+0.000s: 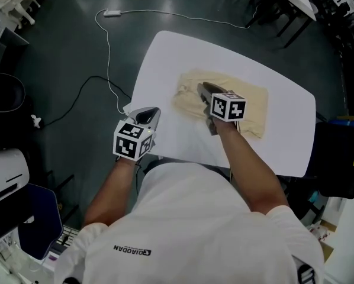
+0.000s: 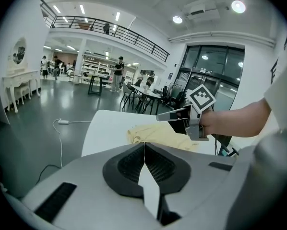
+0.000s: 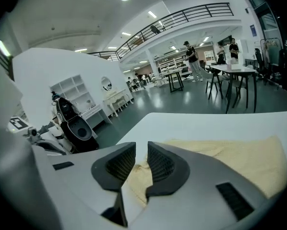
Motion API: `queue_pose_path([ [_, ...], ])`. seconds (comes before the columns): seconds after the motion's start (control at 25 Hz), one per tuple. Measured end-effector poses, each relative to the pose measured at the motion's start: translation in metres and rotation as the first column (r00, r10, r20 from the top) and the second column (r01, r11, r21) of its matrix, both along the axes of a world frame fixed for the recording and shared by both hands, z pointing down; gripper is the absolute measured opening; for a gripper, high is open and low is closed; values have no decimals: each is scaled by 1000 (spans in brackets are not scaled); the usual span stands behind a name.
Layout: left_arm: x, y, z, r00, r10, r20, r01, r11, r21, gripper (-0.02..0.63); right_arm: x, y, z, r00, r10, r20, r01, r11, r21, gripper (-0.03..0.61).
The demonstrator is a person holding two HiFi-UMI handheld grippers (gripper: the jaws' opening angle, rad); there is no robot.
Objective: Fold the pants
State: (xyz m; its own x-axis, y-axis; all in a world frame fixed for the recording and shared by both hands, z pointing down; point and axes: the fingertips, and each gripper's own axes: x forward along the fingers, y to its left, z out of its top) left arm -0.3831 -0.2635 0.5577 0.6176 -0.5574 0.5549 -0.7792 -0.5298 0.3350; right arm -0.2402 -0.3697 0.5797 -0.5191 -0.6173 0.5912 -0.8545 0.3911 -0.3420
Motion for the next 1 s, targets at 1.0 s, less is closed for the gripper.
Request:
queue_pose_path([
  [1.0,143,-2,-24,984,172,36,-174,982,68,28,206,113,-69,976,217,32,-219,962,162,20],
])
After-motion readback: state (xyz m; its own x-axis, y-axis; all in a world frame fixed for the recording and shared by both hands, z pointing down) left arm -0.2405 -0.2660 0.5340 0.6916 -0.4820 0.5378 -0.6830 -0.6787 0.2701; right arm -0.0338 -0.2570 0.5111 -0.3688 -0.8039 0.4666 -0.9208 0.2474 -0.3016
